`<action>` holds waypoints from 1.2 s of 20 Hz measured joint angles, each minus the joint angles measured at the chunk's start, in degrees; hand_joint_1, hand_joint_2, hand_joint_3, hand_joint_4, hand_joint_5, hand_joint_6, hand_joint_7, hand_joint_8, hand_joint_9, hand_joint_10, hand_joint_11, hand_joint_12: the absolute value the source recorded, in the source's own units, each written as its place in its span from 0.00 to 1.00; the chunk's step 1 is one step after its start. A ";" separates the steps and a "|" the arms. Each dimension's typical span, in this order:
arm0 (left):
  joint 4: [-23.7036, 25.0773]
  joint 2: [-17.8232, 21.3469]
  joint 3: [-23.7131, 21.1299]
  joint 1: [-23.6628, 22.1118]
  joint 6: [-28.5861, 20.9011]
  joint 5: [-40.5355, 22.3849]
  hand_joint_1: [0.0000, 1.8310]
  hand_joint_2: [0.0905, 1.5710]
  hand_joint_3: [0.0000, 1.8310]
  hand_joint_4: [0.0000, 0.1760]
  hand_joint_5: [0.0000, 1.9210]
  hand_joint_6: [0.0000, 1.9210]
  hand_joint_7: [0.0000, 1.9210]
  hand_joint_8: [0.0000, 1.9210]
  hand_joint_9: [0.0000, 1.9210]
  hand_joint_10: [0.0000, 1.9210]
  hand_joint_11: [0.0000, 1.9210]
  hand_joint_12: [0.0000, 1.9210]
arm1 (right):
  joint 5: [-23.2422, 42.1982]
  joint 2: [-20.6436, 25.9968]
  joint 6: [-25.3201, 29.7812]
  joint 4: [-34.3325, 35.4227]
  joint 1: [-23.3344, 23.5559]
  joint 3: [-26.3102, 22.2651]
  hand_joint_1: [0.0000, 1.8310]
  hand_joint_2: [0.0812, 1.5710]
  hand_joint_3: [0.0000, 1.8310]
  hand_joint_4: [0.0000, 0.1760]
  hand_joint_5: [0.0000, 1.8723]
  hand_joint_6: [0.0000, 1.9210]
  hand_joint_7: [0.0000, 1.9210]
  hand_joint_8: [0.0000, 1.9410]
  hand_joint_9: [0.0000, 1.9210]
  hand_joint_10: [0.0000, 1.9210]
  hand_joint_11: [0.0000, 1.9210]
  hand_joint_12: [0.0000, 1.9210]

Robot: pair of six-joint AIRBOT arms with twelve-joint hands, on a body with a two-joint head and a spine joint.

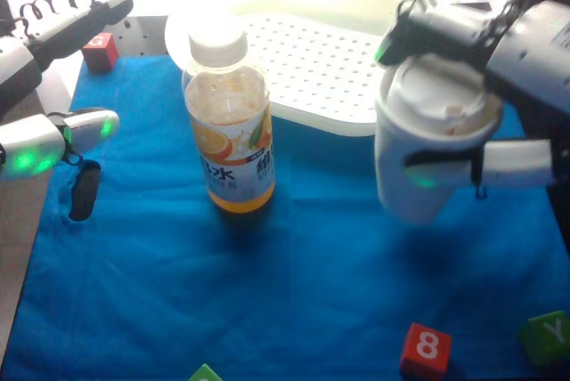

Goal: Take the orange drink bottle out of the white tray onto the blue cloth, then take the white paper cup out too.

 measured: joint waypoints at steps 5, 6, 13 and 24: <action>-0.26 0.00 0.00 0.00 0.00 -0.07 0.39 0.84 0.00 0.85 0.00 0.00 0.00 0.00 0.00 0.00 0.00 0.00 | -3.43 -2.14 0.52 2.23 -2.19 1.64 0.58 0.72 0.00 0.00 0.06 0.74 0.16 0.85 0.27 0.99 0.37 1.00; -0.28 0.00 0.00 0.04 0.00 -0.13 0.37 0.84 0.00 0.76 0.00 0.00 0.00 0.00 0.00 0.00 0.00 0.00 | -3.37 -2.14 0.55 2.43 -2.36 1.62 0.54 0.72 0.00 0.00 0.01 0.62 0.10 0.73 0.17 0.89 0.24 1.00; -0.20 0.00 0.00 0.04 0.00 -0.04 0.36 0.85 0.00 0.79 0.00 0.00 0.00 0.00 0.00 0.00 0.00 0.00 | -3.39 -1.29 0.28 1.70 -3.61 -0.07 0.32 0.69 0.00 0.00 0.00 0.00 0.00 0.00 0.00 0.06 0.00 0.67; -0.52 0.00 0.00 0.44 0.00 -0.26 0.39 0.85 0.00 0.74 0.00 0.00 0.00 0.00 0.00 0.00 0.00 0.00 | 1.16 4.46 0.24 0.37 -3.91 -4.35 0.28 0.60 0.00 0.36 0.00 0.00 0.00 0.00 0.00 0.00 0.00 0.71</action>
